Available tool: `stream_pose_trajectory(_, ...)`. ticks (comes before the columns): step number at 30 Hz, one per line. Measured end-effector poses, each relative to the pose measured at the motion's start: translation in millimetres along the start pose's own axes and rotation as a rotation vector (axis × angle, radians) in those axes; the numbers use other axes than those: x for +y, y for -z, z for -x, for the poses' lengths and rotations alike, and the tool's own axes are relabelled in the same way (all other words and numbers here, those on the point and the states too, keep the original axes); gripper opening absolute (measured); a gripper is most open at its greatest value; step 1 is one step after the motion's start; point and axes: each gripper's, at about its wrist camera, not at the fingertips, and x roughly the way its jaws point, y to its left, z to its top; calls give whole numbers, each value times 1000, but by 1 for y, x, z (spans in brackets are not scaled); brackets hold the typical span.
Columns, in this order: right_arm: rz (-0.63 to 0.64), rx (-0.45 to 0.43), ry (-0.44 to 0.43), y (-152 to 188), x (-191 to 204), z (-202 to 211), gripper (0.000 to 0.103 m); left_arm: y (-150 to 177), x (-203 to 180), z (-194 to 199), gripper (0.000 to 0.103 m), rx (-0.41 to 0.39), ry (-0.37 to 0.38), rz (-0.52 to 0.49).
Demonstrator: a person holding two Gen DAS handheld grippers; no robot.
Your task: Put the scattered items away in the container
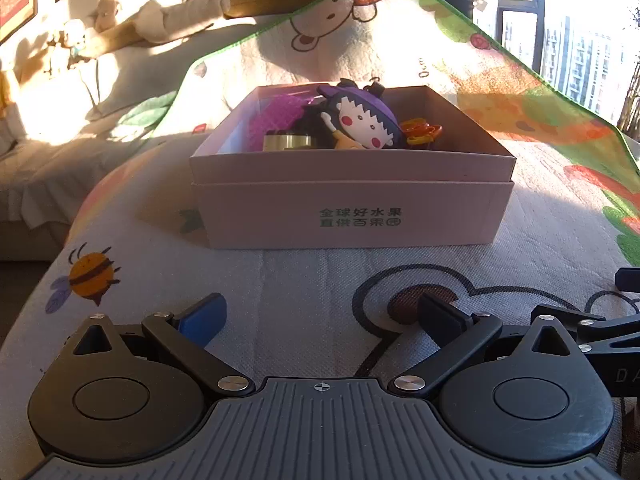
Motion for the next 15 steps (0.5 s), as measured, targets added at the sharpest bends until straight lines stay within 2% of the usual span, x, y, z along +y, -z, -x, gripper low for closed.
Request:
stream_pose_trajectory(3, -20, -23, 10, 0, -3, -2, 103, -3, 3, -5, 103, 9, 23, 19)
stream_pose_trajectory(7, -55, -40, 53, -7, -6, -13, 103, 0, 0, -4, 103, 5, 17, 18)
stream_pose_trajectory(15, -55, -48, 64, -6, -5, -12, 103, 1, 1, -3, 103, 7, 19, 20)
